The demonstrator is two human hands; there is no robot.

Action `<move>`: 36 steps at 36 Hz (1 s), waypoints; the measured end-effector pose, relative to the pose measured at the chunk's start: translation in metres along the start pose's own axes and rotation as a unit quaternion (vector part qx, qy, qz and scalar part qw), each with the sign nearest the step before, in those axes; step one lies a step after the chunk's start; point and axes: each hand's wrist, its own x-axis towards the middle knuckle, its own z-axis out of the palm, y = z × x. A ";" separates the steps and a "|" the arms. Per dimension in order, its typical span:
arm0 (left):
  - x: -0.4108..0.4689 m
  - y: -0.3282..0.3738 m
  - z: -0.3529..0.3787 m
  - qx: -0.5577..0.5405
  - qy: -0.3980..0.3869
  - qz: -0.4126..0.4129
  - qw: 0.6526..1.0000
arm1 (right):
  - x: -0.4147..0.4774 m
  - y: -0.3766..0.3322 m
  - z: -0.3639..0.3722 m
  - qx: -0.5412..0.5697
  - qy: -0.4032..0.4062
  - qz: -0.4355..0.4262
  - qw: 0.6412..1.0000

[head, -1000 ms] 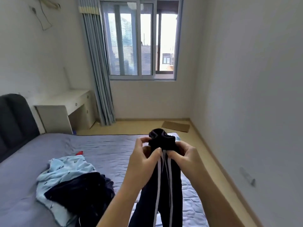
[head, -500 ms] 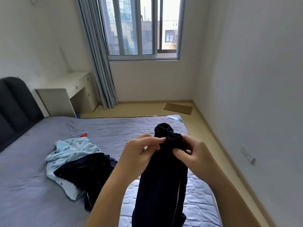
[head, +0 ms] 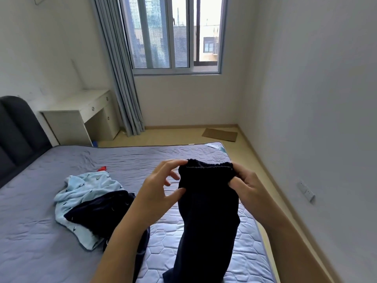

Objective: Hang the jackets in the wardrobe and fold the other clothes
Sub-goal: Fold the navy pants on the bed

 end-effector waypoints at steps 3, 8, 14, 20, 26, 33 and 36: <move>0.003 0.001 0.000 0.050 -0.022 0.035 0.998 | 0.000 0.001 0.000 0.012 -0.004 0.003 1.000; 0.005 0.002 -0.003 0.139 -0.061 0.060 0.987 | -0.001 0.000 -0.003 0.042 -0.004 0.018 0.999; 0.011 0.013 -0.001 0.152 -0.077 0.154 0.973 | -0.002 0.001 -0.008 0.083 0.022 0.026 0.996; 0.011 0.014 0.004 0.115 -0.095 0.146 0.978 | -0.005 0.000 -0.016 0.060 0.063 0.005 0.996; 0.044 0.021 -0.036 0.327 -0.133 0.305 0.885 | -0.006 -0.001 -0.027 0.008 0.038 0.015 0.999; 0.083 0.042 -0.075 0.421 -0.194 0.387 0.797 | 0.006 -0.036 -0.031 -0.168 -0.048 -0.183 0.968; 0.099 0.049 -0.090 0.444 -0.199 0.398 0.778 | 0.014 -0.055 -0.038 -0.271 -0.106 -0.276 0.916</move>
